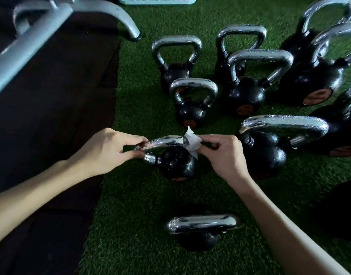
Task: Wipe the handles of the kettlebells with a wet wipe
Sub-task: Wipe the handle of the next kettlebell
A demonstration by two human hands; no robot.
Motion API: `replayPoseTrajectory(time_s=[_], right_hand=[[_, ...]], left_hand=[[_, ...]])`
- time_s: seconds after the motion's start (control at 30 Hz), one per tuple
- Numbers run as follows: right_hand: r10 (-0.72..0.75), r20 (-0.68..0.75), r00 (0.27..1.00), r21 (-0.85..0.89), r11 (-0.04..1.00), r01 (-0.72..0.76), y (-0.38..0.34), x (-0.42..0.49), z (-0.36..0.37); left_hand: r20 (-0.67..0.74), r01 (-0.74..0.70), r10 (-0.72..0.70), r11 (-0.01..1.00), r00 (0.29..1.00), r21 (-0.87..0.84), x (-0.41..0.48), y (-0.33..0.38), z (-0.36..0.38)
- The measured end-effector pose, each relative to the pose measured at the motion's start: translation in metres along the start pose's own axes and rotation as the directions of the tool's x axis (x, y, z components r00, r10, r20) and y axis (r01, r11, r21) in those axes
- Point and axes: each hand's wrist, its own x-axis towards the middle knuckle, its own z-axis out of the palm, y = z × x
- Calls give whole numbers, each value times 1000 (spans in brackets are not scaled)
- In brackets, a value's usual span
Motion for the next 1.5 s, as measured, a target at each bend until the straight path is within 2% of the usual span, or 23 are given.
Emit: replayPoseTrajectory(time_s=[0.17, 0.3, 0.4, 0.5, 0.6, 0.67, 0.8, 0.93, 0.97, 1.03, 1.07, 1.1, 1.13, 1.2, 1.27, 1.37, 1.5], right_hand=[[118, -11, 993, -31, 993, -118, 16, -12, 5], [92, -97, 991, -166, 980, -107, 6, -9, -15], [70, -178, 982, -92, 992, -87, -18, -8, -30], [163, -62, 985, 163, 975, -152, -44, -2, -33], [289, 107, 951, 387, 869, -307, -60, 7, -28], [308, 160, 938, 411, 843, -347, -68, 12, -25], [306, 238, 922, 406, 831, -380, -77, 18, -21], [284, 357, 890, 269, 881, -389, -74, 21, -27], [267, 328, 906, 174, 926, -336, -72, 22, -31], [143, 196, 970, -162, 980, -111, -66, 26, -39], [48, 177, 983, -330, 944, 14, -66, 26, -39], [-26, 217, 976, -424, 898, 118, -66, 27, -36], [-58, 280, 958, -480, 856, 192, -66, 27, -30], [-34, 359, 933, -592, 764, 256, -67, 24, -15], [5, 336, 942, -677, 697, 237, -67, 22, -9], [46, 248, 968, -679, 721, 140, -62, 17, -13], [67, 164, 984, -632, 774, 52, -58, 11, -19]], left_hand=[[-8, 6, -6, 999, 1000, -35, 9, 6, 3], [-9, -48, 48, 998, 999, 46, 24, 20, 5], [37, -100, 96, 987, 995, 128, 29, 32, 5], [-2, -99, 100, 989, 995, 106, 33, 38, 7], [-156, -144, 113, 969, 981, -203, 37, 56, 11], [-273, -184, 100, 935, 957, -302, 38, 69, 13], [-353, -237, 137, 936, 926, -260, 40, 75, 15], [-350, -247, 173, 952, 920, -180, 39, 65, 14], [-344, -247, 176, 953, 922, -174, 37, 62, 12], [-335, -196, 126, 963, 934, -184, 32, 53, 7], [-329, -153, 86, 971, 940, -183, 29, 48, 5], [-314, -116, 58, 979, 948, -168, 26, 45, 4], [-283, -94, 51, 986, 958, -141, 24, 44, 3], [-183, -113, 103, 993, 978, -40, 22, 46, 6], [-110, -160, 169, 983, 979, 88, 25, 52, 8], [-56, -156, 170, 966, 984, 208, 33, 60, 4], [-49, -192, 200, 971, 979, 141, 46, 69, 6]])
